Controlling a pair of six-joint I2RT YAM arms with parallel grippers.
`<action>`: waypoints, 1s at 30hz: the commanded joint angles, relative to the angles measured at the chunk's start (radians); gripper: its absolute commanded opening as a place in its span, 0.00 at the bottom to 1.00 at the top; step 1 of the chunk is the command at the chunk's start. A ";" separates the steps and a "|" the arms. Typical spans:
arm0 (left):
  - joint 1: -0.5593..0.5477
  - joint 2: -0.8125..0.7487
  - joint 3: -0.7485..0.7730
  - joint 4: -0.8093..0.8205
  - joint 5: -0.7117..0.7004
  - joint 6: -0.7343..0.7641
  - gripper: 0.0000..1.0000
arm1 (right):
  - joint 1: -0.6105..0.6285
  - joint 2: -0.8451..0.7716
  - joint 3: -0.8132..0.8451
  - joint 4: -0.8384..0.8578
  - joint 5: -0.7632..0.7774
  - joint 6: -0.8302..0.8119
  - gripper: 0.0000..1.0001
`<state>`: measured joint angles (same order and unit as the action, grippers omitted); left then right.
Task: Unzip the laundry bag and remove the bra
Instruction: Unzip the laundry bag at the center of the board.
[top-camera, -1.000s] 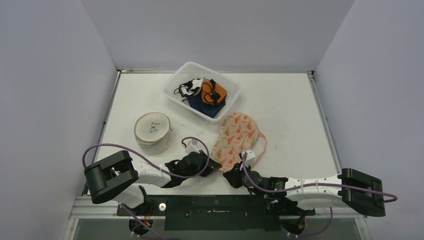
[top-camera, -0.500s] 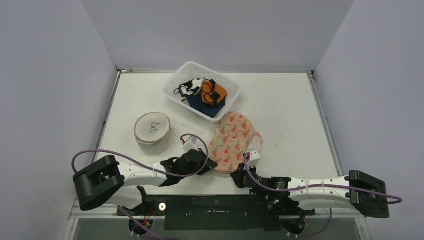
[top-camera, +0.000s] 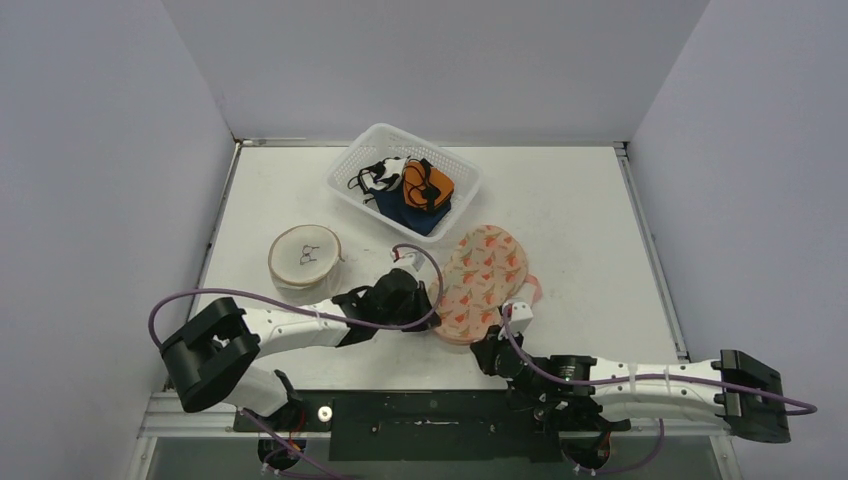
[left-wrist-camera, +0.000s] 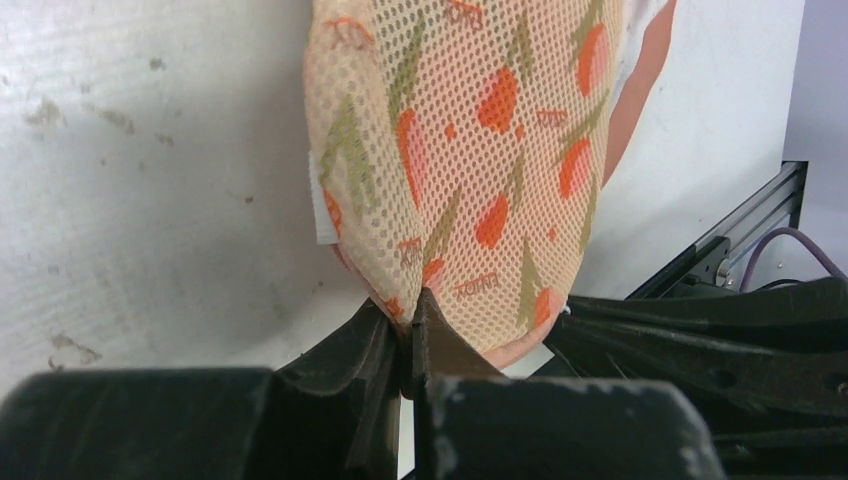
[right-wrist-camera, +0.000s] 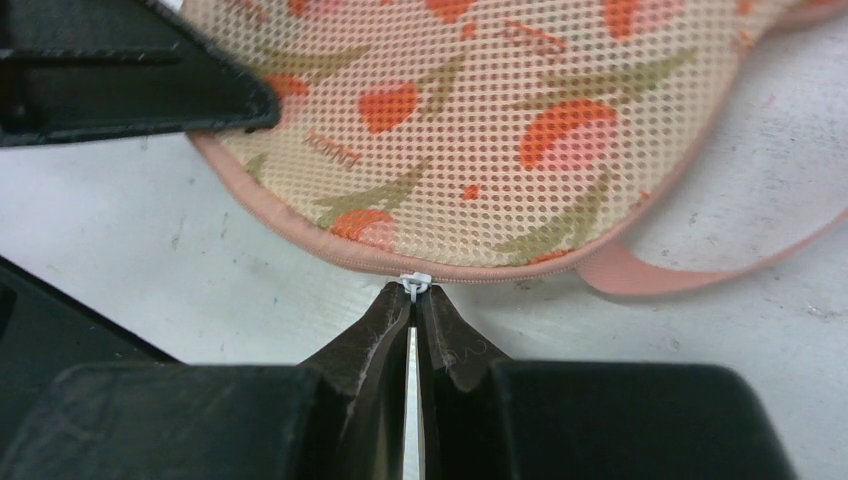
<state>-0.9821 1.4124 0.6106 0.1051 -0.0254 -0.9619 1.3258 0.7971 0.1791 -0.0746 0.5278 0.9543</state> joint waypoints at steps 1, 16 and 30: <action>0.044 0.050 0.108 -0.051 0.084 0.142 0.00 | 0.033 -0.024 -0.008 0.055 0.029 -0.019 0.05; 0.085 0.152 0.254 -0.158 0.038 0.121 0.65 | 0.053 0.187 0.028 0.287 0.027 -0.067 0.05; -0.168 -0.264 -0.163 0.041 -0.239 -0.266 0.98 | 0.039 0.321 0.093 0.431 -0.052 -0.163 0.05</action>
<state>-1.0725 1.2308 0.5674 -0.0223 -0.1078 -1.0565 1.3685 1.0935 0.2142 0.2512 0.5014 0.8433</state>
